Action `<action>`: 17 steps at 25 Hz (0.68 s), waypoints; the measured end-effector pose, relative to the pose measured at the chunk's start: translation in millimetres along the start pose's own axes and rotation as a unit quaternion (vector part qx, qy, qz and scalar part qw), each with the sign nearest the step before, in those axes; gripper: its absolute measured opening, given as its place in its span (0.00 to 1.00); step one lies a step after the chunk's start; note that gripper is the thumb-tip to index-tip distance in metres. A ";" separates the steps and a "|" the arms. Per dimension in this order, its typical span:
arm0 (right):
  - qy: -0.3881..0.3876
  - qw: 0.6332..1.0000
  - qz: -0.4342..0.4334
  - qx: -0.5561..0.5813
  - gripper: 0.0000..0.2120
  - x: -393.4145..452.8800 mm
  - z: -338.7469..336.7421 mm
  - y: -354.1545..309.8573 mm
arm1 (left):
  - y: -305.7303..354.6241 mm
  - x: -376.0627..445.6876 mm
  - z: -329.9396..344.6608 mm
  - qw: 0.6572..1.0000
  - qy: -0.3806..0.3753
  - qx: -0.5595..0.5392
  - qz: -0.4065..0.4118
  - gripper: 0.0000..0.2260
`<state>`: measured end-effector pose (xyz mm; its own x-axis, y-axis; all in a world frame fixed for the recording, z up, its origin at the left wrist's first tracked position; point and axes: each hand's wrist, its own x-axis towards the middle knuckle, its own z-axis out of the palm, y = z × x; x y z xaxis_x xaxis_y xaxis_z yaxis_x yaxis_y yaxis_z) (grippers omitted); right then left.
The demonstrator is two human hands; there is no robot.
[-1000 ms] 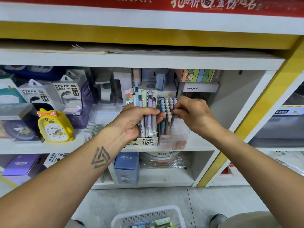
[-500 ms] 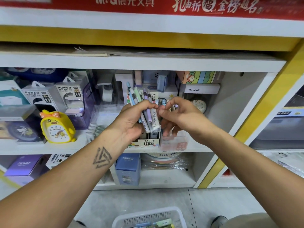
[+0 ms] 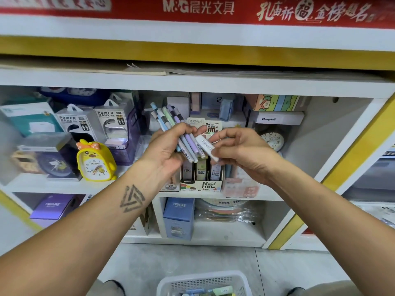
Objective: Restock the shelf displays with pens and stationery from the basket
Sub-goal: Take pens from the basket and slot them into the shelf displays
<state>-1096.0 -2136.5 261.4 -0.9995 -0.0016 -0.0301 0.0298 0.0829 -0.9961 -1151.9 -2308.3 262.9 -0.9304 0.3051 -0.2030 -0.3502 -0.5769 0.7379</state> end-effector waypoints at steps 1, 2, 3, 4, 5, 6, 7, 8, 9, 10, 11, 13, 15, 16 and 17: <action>0.021 0.999 -0.005 -0.027 0.11 2.4 1.2 -0.7 | 4.9 0.8 -4.2 1.000 0.017 0.001 0.007 0.15; 0.037 0.998 -0.013 -0.047 0.09 4.4 2.4 -1.3 | 9.0 0.8 -8.3 0.999 0.035 0.007 0.010 0.14; 0.046 0.997 -0.022 -0.062 0.09 6.4 3.8 -1.2 | 12.2 -0.3 -12.1 0.998 0.053 0.017 0.010 0.13; 0.048 0.996 -0.030 -0.072 0.08 8.3 5.9 -1.5 | 15.1 -1.5 -16.4 0.997 0.073 0.029 0.007 0.11; 0.047 0.996 -0.036 -0.074 0.08 9.8 7.9 -1.9 | 17.7 -2.1 -20.5 0.995 0.091 0.041 0.003 0.11; 0.047 0.995 -0.042 -0.072 0.08 10.6 10.8 -2.7 | 20.7 -1.8 -24.7 0.993 0.105 0.050 -0.002 0.10; 0.049 0.995 -0.051 -0.074 0.08 12.3 14.4 -3.1 | 24.8 -1.6 -29.7 0.992 0.115 0.055 -0.005 0.09; 0.051 0.994 -0.060 -0.076 0.07 14.0 18.5 -3.5 | 29.6 -1.3 -34.8 0.991 0.122 0.057 -0.005 0.10; 0.051 0.993 -0.065 -0.079 0.06 16.3 22.7 -3.2 | 34.7 -1.0 -40.2 0.990 0.127 0.055 -0.005 0.10; 0.047 0.994 -0.065 -0.079 0.05 18.5 27.9 -2.9 | 39.8 -1.2 -45.2 0.990 0.128 0.052 -0.007 0.08; 0.043 0.993 -0.063 -0.088 0.04 21.5 33.3 -1.5 | 44.4 -2.3 -49.9 0.991 0.125 0.052 -0.010 0.06; 0.041 0.976 -0.083 -0.198 0.07 28.6 43.2 1.6 | 51.5 -5.4 -59.0 0.991 0.121 0.062 -0.019 0.05; 0.034 0.942 -0.115 -0.312 0.11 33.6 53.6 3.5 | 56.7 -7.9 -67.9 0.989 0.125 0.073 -0.023 0.06; 0.034 0.937 -0.126 -0.324 0.12 35.6 59.4 3.4 | 59.4 -9.7 -72.6 0.989 0.128 0.076 -0.024 0.06; 0.036 0.935 -0.137 -0.326 0.12 38.2 64.1 3.8 | 62.0 -11.1 -77.6 0.988 0.130 0.075 -0.024 0.07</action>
<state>-1133.8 -2200.1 251.1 -0.9675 -0.0475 0.2484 -0.2138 0.6783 -0.7030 -1171.7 -2406.3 260.9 -0.9162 0.1141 -0.3842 -0.3932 -0.4409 0.8068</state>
